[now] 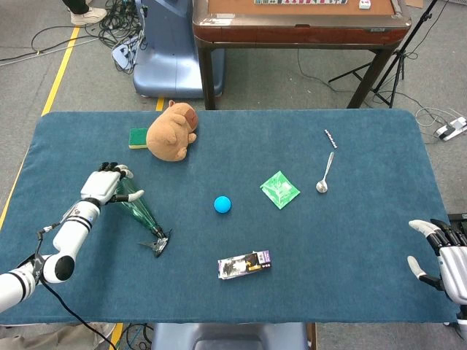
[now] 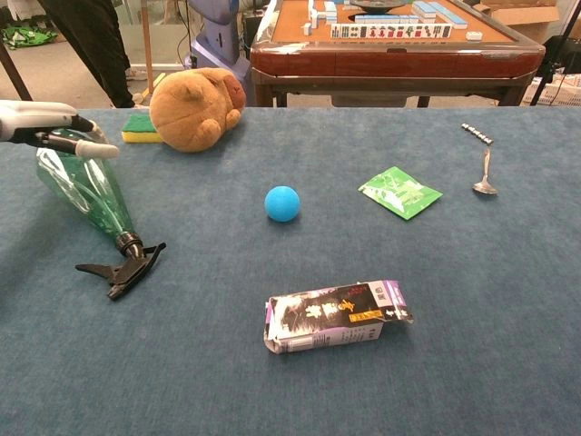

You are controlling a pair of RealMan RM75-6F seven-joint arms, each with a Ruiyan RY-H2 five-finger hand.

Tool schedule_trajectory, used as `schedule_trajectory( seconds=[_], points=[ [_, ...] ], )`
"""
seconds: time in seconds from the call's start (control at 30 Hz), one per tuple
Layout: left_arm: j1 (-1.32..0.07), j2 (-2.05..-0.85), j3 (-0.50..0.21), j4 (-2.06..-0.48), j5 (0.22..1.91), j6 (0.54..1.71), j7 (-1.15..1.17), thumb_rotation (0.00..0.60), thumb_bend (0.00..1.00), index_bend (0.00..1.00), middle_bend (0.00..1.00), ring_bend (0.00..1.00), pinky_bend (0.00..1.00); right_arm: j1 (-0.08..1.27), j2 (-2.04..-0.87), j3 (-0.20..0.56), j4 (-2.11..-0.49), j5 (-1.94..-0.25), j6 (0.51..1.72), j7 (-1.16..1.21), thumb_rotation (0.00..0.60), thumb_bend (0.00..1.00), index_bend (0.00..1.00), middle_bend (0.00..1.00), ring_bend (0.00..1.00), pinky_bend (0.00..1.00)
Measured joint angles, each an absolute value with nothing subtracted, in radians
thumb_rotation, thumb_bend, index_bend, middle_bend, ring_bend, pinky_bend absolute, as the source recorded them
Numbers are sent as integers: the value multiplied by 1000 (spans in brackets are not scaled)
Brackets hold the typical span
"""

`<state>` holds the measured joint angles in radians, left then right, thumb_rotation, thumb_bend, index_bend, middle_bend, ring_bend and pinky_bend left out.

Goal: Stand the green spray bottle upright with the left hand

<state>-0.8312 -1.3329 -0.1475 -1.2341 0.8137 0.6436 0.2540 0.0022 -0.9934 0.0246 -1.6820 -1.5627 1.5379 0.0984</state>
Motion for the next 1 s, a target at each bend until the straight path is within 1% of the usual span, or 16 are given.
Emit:
schedule_trajectory(
  seconds=[0.37, 0.53, 0.57, 0.6, 0.7, 0.77, 0.8, 0.83, 1.0],
  points=[
    [-791, -1209, -71, -1361, 711, 699, 335, 123, 166, 260, 165, 0, 0, 13, -996, 28, -1682, -1563, 1525, 98, 600, 327, 247, 262, 131, 193],
    [-780, -1170, -54, -1424, 679, 722, 352, 129, 161, 258, 165, 0, 0, 16, -997, 28, -1683, -1566, 1524, 93, 600, 327, 247, 262, 131, 193],
    [-773, -1168, -54, -1433, 689, 737, 347, 152, 161, 253, 165, 0, 0, 16, -997, 28, -1684, -1566, 1523, 92, 600, 328, 247, 262, 131, 194],
    [-767, -1167, -54, -1438, 703, 749, 342, 188, 161, 247, 165, 0, 0, 16, -998, 28, -1684, -1566, 1522, 91, 600, 327, 247, 262, 131, 193],
    [-745, -1168, -53, -1453, 780, 794, 319, 375, 161, 230, 165, 0, 0, 17, -999, 27, -1687, -1566, 1521, 89, 600, 327, 247, 262, 131, 193],
    [-728, -1170, -53, -1463, 853, 831, 300, 539, 161, 227, 165, 0, 0, 17, -998, 27, -1689, -1567, 1522, 87, 600, 327, 247, 262, 131, 193],
    [-720, -1172, -52, -1467, 886, 847, 291, 581, 161, 227, 165, 0, 0, 17, -997, 26, -1690, -1568, 1523, 86, 600, 327, 247, 262, 131, 193],
    [-713, -1173, -52, -1471, 919, 864, 281, 600, 161, 227, 165, 0, 0, 16, -997, 26, -1690, -1567, 1523, 85, 600, 327, 247, 262, 131, 194],
    [-680, -1182, -48, -1501, 1066, 928, 239, 600, 161, 218, 159, 0, 0, 13, -996, 24, -1692, -1564, 1523, 80, 600, 328, 247, 262, 131, 193]
  ],
)
